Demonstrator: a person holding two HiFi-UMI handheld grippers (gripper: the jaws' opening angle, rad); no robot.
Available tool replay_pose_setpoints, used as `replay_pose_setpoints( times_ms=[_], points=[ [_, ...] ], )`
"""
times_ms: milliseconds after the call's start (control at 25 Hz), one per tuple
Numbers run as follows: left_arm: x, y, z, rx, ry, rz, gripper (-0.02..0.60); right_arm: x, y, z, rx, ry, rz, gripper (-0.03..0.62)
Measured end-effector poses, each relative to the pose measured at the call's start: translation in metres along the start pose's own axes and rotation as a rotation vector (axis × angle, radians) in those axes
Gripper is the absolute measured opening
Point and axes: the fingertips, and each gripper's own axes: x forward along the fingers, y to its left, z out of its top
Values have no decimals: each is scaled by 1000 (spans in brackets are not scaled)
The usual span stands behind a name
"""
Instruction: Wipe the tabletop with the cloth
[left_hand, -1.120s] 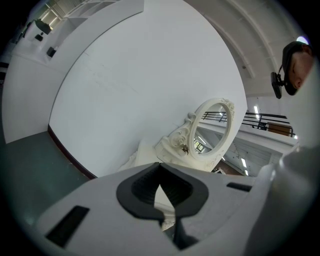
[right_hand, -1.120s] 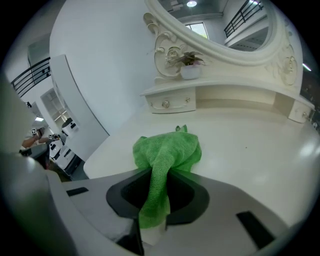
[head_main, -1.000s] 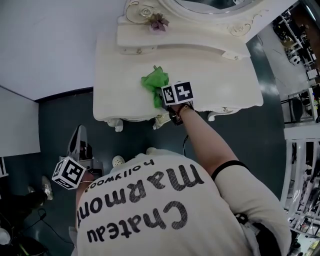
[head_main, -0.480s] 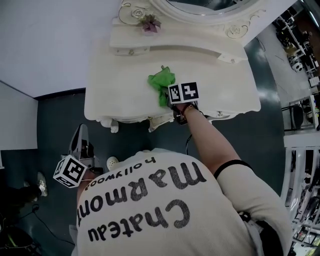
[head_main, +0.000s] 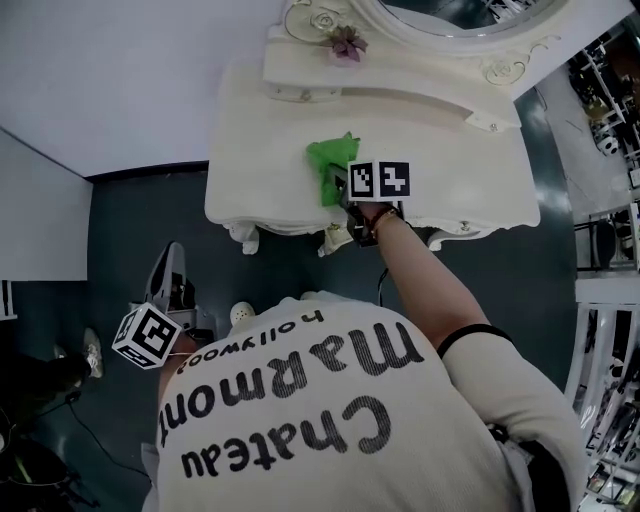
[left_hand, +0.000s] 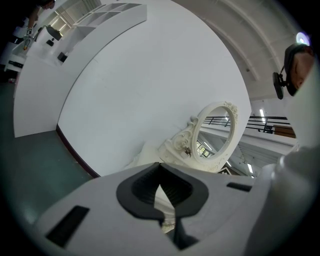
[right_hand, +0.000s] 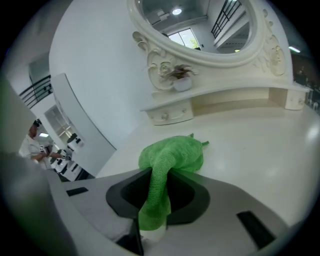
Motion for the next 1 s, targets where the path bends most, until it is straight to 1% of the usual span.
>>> replay_pose_setpoints(
  times_ms=[80,240,320,360,440,480,520,640,680,800,880,1000],
  points=[
    [-6,11,11,2,2,-2,8,17,54,-3,-25,16,96,97],
    [-20,37,36,9,10,-5,8,49,161,-22,-113,92,278,97],
    [-29,53,46,10,17,-2,8,65,200,-35,-161,140,341,98],
    [-33,62,52,11,22,1,8,73,213,-43,-190,165,348,97],
    [-41,81,59,9,34,10,8,89,223,-58,-239,212,317,97],
    [-44,91,61,4,43,13,8,95,222,-63,-236,219,296,97],
    [-46,99,61,-2,54,14,8,98,220,-65,-201,211,285,97],
    [-44,118,59,-11,103,-3,8,96,206,-62,-3,148,274,94],
    [-42,121,58,-10,121,-15,8,93,200,-61,39,125,258,92],
    [-26,121,55,11,179,-81,8,80,174,-61,85,62,160,89],
    [-12,117,55,26,210,-132,8,68,153,-61,75,30,74,89],
    [0,106,48,33,240,-191,8,44,119,-68,59,16,-52,89]
  ],
)
